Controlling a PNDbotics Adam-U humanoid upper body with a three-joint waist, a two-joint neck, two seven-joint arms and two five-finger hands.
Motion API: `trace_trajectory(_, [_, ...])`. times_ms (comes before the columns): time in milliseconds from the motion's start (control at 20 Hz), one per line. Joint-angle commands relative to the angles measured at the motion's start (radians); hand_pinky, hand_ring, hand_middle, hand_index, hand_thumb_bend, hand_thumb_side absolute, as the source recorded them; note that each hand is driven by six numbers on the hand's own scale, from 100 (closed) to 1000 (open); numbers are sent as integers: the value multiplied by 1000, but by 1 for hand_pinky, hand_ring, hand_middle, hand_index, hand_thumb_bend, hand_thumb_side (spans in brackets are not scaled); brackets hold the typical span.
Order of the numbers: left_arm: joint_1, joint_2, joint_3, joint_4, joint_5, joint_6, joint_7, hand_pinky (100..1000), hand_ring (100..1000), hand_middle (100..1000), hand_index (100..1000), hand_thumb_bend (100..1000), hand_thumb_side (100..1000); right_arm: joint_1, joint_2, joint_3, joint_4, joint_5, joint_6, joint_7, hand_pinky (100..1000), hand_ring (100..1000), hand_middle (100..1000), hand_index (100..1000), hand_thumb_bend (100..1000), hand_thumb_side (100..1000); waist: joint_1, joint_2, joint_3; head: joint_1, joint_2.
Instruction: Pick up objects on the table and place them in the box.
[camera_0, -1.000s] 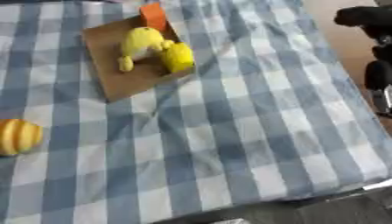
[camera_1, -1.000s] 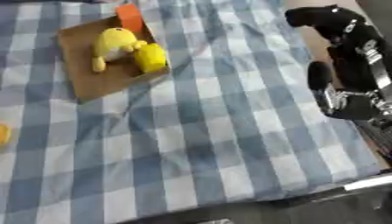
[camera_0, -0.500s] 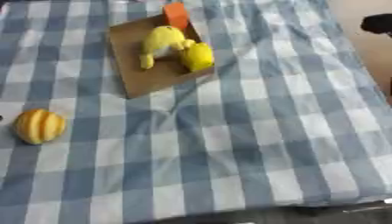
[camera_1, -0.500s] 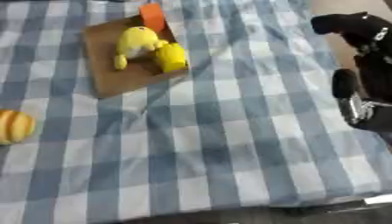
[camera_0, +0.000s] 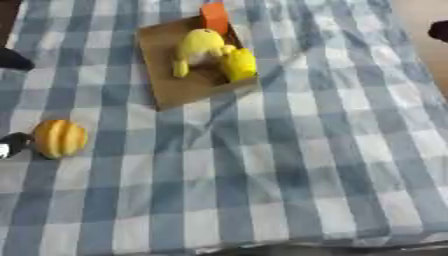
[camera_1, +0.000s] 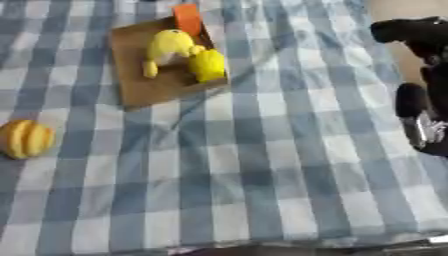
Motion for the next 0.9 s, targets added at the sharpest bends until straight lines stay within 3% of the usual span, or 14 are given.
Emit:
trace_trajectory(50, [-31,24,-17,-9,-16,3,-39,948,856,789,889,456,489,-12,-15,-3,-15,-12,5,9,828,835,732,859,100,470,3,-12,-3,0,-1])
trace_trajectory(350, [-64,8,-67,-9,-44,35,-99,944,865,822,908,393,404,-16,-7,-1,-15,-19,15,22,829,831,727,858,100,470,8,-6,-14,-3,-7])
trace_trajectory(550, [-73,-3,-89,-9,-76,71,-120,936,874,851,938,303,330,-19,-1,1,-15,-24,24,29,830,829,724,857,100,470,11,-3,-20,-5,-13])
trace_trajectory(900, [-76,-12,-122,-9,-141,160,-151,927,881,865,938,284,310,-28,4,1,-15,-42,33,43,830,827,720,857,100,470,13,-1,-29,9,-17])
